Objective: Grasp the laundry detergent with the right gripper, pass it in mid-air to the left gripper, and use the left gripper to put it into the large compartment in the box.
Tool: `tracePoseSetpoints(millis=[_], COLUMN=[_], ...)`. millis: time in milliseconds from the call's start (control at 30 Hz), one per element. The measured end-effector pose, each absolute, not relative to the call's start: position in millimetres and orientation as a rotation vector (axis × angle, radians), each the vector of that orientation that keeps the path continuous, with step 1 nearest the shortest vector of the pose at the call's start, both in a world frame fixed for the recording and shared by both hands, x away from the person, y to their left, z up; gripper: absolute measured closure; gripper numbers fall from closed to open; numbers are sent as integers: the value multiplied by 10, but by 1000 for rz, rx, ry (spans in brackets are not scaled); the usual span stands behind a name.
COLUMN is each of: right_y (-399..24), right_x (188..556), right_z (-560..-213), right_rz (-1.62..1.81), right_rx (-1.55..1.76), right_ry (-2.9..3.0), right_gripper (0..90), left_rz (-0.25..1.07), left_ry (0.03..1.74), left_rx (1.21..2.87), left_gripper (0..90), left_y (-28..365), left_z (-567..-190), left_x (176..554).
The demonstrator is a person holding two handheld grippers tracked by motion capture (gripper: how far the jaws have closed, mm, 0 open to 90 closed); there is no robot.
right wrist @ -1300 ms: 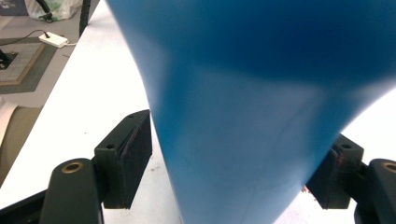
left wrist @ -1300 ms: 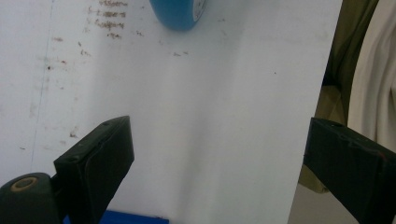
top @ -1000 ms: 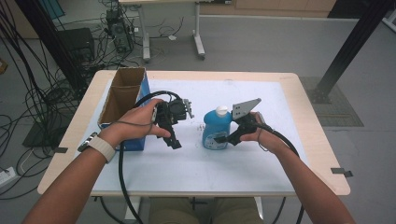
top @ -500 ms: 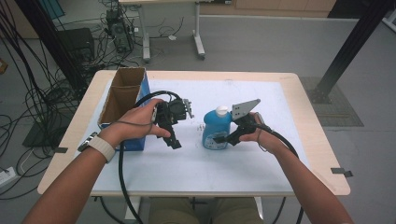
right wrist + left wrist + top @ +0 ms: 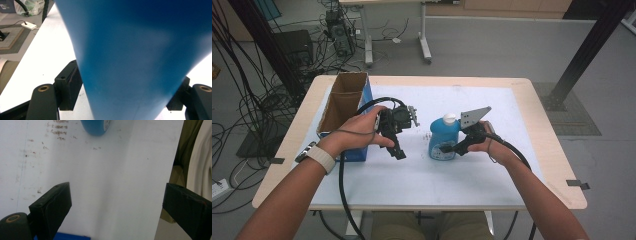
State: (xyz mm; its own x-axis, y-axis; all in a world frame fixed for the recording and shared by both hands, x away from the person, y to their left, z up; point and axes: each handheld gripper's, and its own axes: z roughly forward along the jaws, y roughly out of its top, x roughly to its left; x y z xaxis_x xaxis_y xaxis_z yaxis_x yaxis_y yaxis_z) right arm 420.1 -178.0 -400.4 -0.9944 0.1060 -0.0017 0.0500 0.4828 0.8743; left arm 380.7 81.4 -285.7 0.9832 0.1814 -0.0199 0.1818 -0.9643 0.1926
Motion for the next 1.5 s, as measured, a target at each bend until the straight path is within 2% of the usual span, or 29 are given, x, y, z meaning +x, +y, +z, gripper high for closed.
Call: tracePoseSetpoints(millis=[1500], right_y=[-1734], right_x=[4219], right_z=[-4070], right_rz=[1602], right_rx=[142], right_ry=[2630], right_gripper=[353], left_rz=[-4], left_ry=[279], left_rx=[2935], left_gripper=[90], left_y=[817], left_z=[-2864], left_x=[3810])
